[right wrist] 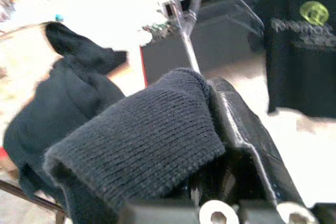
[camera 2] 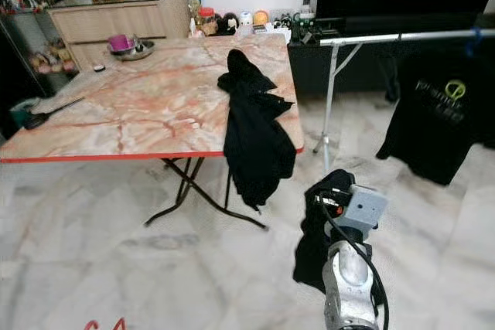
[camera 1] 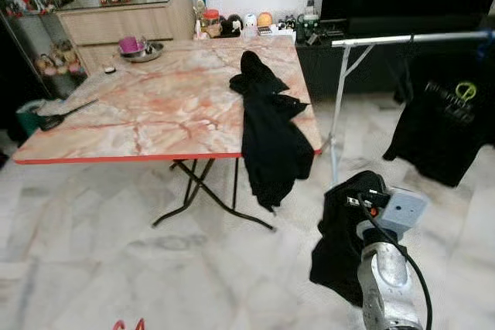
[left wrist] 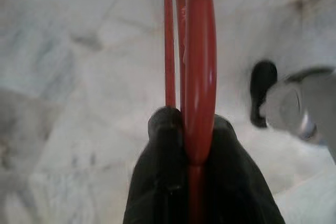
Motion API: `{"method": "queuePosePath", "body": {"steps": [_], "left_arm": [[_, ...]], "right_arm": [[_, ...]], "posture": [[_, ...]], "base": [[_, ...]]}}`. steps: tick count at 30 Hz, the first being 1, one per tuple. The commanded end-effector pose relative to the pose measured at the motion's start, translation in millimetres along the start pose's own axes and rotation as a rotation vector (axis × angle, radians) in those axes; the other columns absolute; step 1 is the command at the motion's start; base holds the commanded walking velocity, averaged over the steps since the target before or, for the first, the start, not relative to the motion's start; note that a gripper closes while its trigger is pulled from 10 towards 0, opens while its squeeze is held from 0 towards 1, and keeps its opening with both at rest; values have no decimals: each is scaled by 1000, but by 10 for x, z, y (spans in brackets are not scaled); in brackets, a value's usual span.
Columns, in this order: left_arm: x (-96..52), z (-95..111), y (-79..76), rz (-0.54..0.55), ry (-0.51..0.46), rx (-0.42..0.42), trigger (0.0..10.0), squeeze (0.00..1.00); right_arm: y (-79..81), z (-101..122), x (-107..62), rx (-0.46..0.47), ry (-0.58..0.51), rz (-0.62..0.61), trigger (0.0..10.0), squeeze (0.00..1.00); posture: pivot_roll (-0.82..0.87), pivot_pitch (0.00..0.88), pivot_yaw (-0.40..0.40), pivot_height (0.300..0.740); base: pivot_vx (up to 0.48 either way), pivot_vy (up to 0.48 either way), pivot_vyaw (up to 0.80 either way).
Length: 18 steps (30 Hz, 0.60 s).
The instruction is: Hang hanger
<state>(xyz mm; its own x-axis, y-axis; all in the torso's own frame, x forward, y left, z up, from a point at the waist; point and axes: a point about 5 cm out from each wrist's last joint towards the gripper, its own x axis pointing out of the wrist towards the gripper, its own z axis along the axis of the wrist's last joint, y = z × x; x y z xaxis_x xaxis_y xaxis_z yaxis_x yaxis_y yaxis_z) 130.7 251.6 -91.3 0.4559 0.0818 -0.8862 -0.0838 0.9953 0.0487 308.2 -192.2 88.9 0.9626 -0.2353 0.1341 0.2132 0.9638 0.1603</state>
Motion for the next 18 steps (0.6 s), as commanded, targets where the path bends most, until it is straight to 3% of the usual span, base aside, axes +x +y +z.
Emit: {"method": "queuePosePath", "body": {"steps": [1,8,13,18], "left_arm": [[-18,-40,50,5,4,1,10000,0],[-21,-77,39,7,12,13,10000,0],[14,-53,-129,-16,-6,0,10000,0],[26,-47,-187,-23,-7,-2,10000,0]], "right_arm": [[44,78,38,7,-39,11,10000,0],[46,78,40,7,-39,12,10000,0],[45,77,40,7,-39,14,10000,0],[46,77,39,8,-39,14,10000,0]], "posture": [[37,19,57,740],[38,19,56,740],[36,20,55,740],[37,20,55,740]], "base": [[0,480,0],[0,337,0],[0,0,0],[0,0,0]]}}
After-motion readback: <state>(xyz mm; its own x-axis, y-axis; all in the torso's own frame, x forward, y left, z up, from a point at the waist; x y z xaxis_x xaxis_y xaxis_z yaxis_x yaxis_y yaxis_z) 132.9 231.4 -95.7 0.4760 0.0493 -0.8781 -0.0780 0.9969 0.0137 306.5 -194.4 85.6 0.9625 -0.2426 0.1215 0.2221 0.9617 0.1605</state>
